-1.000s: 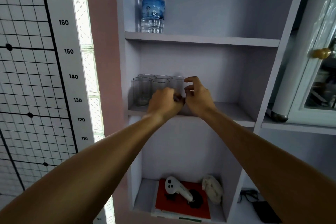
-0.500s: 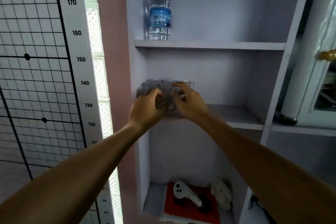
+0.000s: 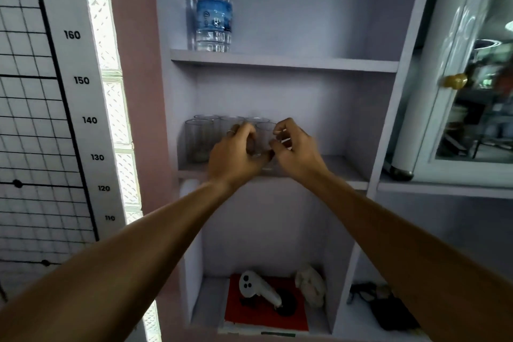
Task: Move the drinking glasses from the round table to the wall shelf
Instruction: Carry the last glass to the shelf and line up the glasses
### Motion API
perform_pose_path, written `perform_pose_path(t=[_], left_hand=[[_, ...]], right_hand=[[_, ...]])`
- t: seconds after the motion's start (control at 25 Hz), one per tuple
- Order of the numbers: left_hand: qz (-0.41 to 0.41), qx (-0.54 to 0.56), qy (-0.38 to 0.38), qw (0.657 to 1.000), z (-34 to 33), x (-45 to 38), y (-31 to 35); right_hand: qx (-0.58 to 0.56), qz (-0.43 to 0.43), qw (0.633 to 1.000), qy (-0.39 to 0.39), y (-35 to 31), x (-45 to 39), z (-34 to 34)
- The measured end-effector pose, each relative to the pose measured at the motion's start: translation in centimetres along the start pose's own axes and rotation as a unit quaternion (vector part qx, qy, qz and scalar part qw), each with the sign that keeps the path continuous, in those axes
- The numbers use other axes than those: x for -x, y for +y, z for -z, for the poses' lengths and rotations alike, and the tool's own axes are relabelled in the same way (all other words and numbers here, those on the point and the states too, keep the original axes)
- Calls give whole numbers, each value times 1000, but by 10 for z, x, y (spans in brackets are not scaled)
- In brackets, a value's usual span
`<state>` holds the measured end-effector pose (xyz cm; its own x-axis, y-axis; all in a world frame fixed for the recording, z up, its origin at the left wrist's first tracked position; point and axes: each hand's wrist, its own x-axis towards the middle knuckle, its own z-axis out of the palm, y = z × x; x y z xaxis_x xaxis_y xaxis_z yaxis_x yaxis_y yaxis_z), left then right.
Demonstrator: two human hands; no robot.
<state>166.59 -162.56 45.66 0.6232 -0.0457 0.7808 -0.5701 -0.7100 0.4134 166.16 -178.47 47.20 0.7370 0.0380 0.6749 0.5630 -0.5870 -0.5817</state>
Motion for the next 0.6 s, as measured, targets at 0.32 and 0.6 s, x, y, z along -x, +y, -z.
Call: perform_pose_path(t=[0.32, 0.6], left_hand=[[3, -8, -65, 998, -43, -23, 20], [71, -25, -66, 995, -52, -32, 17]], right_hand=[[49, -50, 997, 19, 29, -3, 26], [10, -89, 996, 14, 37, -14, 22]])
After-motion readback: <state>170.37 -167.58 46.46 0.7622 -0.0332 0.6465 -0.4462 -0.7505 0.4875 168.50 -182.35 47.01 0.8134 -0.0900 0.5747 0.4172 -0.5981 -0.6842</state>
